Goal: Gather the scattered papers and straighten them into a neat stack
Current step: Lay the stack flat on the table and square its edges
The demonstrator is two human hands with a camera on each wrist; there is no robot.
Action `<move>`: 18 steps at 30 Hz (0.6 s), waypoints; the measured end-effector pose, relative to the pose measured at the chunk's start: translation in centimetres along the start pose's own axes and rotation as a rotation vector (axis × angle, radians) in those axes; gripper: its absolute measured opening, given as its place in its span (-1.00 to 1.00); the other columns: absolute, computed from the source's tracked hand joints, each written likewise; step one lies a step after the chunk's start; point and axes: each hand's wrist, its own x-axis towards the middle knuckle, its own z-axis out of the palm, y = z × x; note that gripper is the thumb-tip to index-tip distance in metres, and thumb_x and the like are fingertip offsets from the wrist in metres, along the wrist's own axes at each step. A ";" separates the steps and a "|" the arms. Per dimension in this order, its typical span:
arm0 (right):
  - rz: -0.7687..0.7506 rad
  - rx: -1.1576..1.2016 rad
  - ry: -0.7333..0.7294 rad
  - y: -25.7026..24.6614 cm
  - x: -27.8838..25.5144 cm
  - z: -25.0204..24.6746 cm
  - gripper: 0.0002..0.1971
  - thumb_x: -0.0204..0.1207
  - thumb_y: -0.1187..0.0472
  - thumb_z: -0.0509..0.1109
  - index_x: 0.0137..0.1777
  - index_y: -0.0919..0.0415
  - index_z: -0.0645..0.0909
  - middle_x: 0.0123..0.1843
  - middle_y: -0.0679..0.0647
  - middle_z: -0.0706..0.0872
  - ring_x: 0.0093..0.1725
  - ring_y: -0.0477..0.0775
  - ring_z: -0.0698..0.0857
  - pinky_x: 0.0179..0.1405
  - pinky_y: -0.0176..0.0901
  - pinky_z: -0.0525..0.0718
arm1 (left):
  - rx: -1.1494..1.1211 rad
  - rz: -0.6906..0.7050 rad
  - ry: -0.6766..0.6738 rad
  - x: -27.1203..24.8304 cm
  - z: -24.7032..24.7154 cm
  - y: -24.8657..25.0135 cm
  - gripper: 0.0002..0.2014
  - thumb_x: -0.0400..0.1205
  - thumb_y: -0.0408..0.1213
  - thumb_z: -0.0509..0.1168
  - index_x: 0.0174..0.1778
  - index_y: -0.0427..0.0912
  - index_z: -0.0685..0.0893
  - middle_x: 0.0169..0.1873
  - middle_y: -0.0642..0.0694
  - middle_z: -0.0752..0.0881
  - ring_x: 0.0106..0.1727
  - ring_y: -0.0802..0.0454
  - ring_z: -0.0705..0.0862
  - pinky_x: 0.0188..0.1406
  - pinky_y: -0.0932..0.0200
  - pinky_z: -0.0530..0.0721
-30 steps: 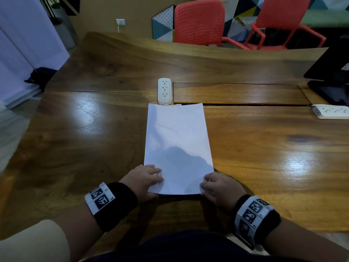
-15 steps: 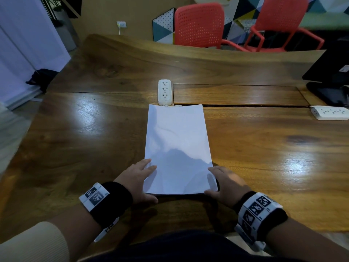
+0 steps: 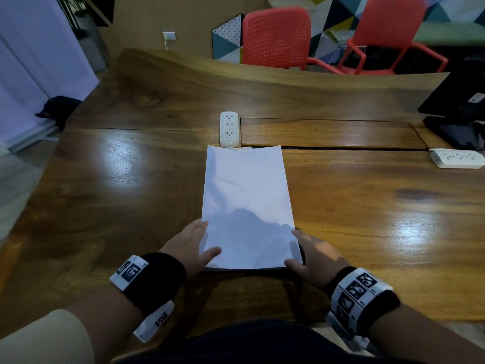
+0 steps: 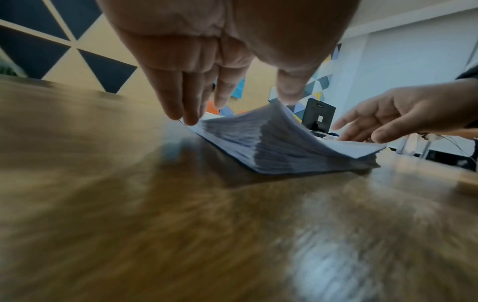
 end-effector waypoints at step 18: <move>0.008 0.050 0.016 -0.6 -0.4 0.2 -0.32 0.57 -0.03 0.27 0.62 0.06 0.07 0.52 0.11 0.47 0.40 0.14 0.54 0.24 -0.08 0.52 | -0.119 -0.157 0.021 0.6 0.8 0.6 -0.40 0.68 -0.04 0.05 0.62 -0.06 0.03 0.60 -0.08 0.30 0.58 -0.08 0.33 0.52 0.04 0.31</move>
